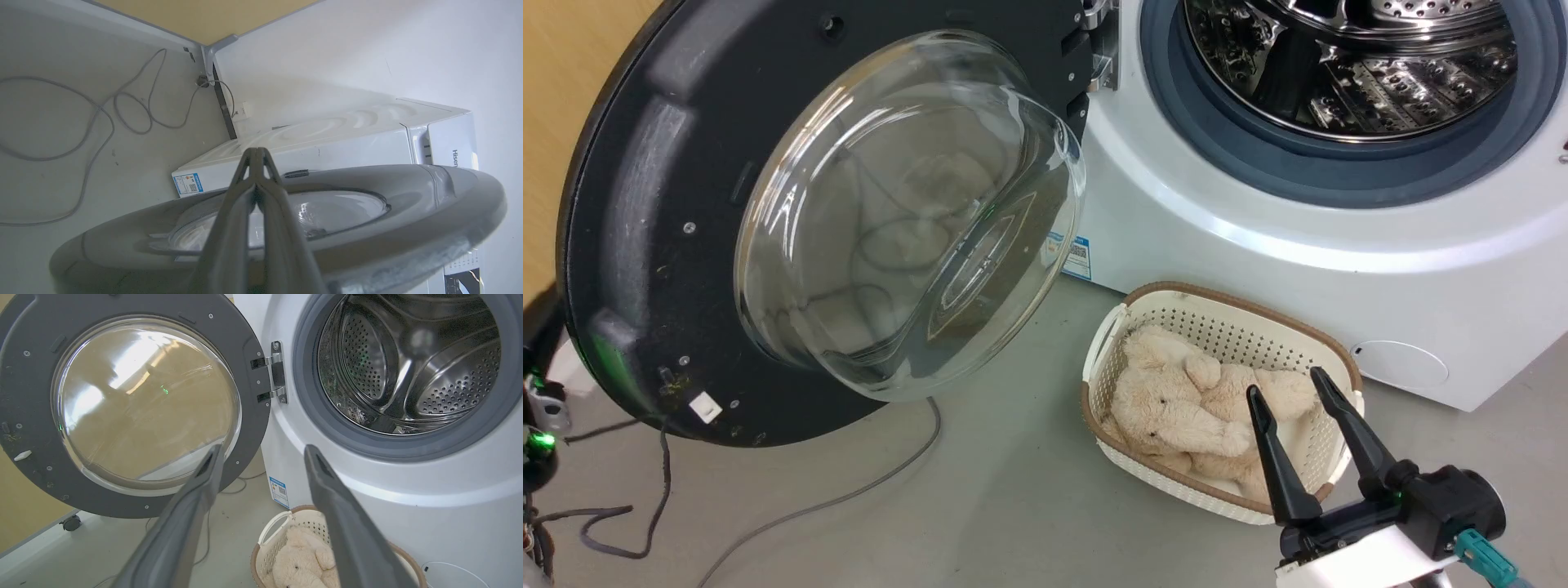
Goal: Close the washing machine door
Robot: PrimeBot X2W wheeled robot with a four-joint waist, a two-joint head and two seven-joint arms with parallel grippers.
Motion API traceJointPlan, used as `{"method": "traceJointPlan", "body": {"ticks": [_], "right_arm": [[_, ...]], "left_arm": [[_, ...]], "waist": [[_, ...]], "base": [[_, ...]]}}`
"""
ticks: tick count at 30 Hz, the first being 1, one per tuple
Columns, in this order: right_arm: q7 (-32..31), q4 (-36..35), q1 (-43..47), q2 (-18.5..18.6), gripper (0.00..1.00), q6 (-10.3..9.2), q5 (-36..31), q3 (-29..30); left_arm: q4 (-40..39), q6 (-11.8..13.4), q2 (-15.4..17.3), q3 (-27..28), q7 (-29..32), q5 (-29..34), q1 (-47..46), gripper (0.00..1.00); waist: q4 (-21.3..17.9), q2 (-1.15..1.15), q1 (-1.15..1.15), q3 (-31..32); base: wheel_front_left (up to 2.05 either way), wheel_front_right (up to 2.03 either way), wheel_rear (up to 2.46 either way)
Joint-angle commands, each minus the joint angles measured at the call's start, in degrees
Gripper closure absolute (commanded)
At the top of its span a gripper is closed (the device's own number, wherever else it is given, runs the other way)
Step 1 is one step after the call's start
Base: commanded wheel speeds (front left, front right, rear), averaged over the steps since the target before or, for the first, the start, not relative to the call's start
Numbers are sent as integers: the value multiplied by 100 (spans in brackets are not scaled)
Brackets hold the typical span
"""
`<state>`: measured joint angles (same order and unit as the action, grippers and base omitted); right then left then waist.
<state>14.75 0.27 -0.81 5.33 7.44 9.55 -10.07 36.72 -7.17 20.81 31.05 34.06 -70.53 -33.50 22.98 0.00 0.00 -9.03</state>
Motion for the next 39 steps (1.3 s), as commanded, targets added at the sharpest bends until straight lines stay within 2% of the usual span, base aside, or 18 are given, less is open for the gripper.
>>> {"method": "traceJointPlan", "body": {"ticks": [1,6,11,17,22,30,36,39], "right_arm": [[25,8,-100,12,0,5,46,-10],[25,30,-114,-27,0,5,66,-11],[25,59,-93,-88,0,5,103,79],[25,63,23,-164,0,5,158,233],[25,26,92,-200,0,5,160,352],[25,13,149,-225,0,5,139,440],[25,-23,114,-231,0,5,108,469],[25,-42,77,-233,0,5,92,489]], "left_arm": [[-8,-26,35,-20,181,-90,89,100],[-257,-29,-15,-135,953,-425,363,100],[-856,-30,-175,-255,1767,-882,778,100],[-1780,2,-512,-392,2476,-1257,1450,100],[-2797,241,-948,-687,2856,-1350,2068,100],[-3930,574,-1594,-1257,3096,-1528,2678,100],[-4308,701,-1769,-1920,2938,-1794,2914,100],[-4310,663,-1787,-2318,2648,-1945,2964,100]], "waist": [[-5,0,0,13],[-20,0,0,77],[-58,0,0,214],[-170,0,0,473],[-343,0,0,613],[-794,0,0,657],[-1279,0,0,535],[-1565,0,0,429]], "base": [[0,0,0],[0,0,0],[0,0,0],[0,0,0],[0,0,0],[0,0,0],[0,0,0],[0,0,0]]}}
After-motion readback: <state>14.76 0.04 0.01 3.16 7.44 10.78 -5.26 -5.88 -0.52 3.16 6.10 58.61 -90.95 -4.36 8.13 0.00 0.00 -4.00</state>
